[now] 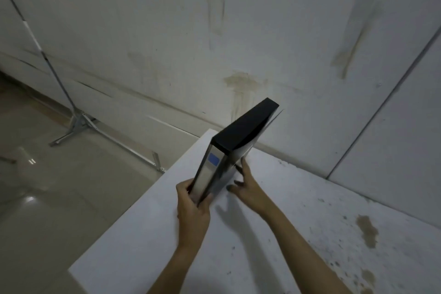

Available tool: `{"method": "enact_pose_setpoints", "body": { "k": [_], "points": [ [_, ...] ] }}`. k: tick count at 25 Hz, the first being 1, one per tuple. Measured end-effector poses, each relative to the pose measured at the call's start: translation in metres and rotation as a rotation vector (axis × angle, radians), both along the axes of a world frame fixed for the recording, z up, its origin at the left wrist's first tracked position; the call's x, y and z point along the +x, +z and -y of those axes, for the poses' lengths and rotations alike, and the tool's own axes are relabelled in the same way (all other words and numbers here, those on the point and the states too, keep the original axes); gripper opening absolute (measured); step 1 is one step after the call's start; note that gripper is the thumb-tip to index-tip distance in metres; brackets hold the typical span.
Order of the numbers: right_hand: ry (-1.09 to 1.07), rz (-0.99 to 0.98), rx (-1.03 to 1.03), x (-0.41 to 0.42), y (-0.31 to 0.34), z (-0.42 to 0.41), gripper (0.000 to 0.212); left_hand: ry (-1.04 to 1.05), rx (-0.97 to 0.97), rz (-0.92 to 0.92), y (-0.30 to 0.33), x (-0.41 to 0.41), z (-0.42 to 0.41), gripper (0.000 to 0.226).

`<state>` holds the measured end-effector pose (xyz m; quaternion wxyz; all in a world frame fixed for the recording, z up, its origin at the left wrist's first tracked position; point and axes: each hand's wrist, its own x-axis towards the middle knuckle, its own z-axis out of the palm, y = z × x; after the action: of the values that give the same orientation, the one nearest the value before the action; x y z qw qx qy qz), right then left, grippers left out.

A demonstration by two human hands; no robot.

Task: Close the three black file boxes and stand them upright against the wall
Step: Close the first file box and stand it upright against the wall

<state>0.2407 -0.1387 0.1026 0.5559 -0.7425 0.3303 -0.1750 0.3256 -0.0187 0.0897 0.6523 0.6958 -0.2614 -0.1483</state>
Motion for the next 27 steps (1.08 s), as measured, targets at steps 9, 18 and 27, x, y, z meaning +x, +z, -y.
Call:
{"method": "enact_pose_setpoints", "body": {
  "k": [9,18,27],
  "points": [
    [0.156,0.219,-0.028,0.034,0.035,-0.011,0.107,0.125,0.044,-0.084,-0.019,0.015,0.024,0.036],
    [0.143,0.054,-0.427,0.093,0.086,0.053,0.075,0.148,0.215,0.025,-0.022,0.058,0.106,0.039],
    [0.071,0.046,-0.377,0.122,0.082,0.101,0.078,0.06,0.269,0.125,-0.019,0.096,0.159,0.043]
  ]
}}
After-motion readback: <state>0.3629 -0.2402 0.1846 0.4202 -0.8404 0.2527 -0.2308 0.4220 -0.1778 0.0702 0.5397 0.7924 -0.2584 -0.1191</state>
